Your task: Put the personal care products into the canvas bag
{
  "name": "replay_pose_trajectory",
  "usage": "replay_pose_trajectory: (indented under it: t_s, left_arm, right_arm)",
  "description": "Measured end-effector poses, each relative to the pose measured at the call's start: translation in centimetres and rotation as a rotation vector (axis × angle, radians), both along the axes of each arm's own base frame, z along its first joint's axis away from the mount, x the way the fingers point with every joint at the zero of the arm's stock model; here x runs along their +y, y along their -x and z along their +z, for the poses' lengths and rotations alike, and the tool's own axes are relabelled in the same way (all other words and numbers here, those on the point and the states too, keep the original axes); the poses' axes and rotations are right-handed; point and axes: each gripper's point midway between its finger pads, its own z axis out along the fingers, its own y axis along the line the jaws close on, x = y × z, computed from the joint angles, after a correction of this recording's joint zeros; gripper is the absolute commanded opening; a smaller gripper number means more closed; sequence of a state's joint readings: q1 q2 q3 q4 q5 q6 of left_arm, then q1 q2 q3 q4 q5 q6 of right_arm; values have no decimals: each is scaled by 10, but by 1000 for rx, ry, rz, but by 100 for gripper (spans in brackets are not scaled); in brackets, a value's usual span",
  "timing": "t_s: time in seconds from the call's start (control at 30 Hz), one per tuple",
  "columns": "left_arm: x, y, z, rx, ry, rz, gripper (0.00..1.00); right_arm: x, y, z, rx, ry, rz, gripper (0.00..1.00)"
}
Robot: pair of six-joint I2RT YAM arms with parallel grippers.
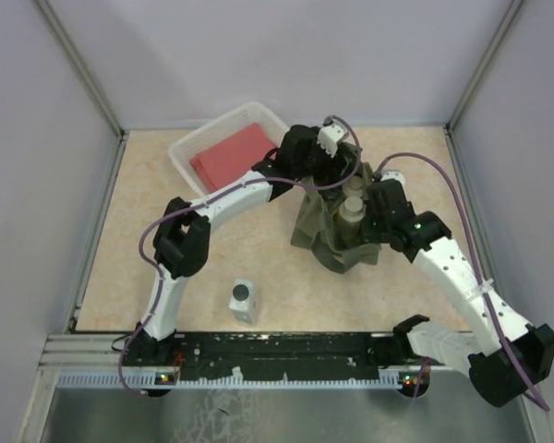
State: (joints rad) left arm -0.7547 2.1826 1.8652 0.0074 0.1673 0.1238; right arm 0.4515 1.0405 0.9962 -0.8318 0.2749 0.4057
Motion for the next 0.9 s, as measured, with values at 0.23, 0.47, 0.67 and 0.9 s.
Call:
replay_pose_trajectory:
  t_s: [0.23, 0.47, 0.67, 0.9]
  left_arm:
    - [2, 6, 10, 5, 18, -12, 100]
    - [20, 29, 80, -34, 116, -36, 100]
    - [57, 75, 189, -170, 272, -68, 100]
    - [123, 147, 278, -284, 397, -65, 100]
  right_arm:
    - [4, -4, -3, 6, -10, 0, 6]
    - [7, -9, -8, 23, -8, 0, 0]
    - [8, -10, -8, 23, -13, -3, 0]
    - [8, -10, -9, 25, -13, -4, 0]
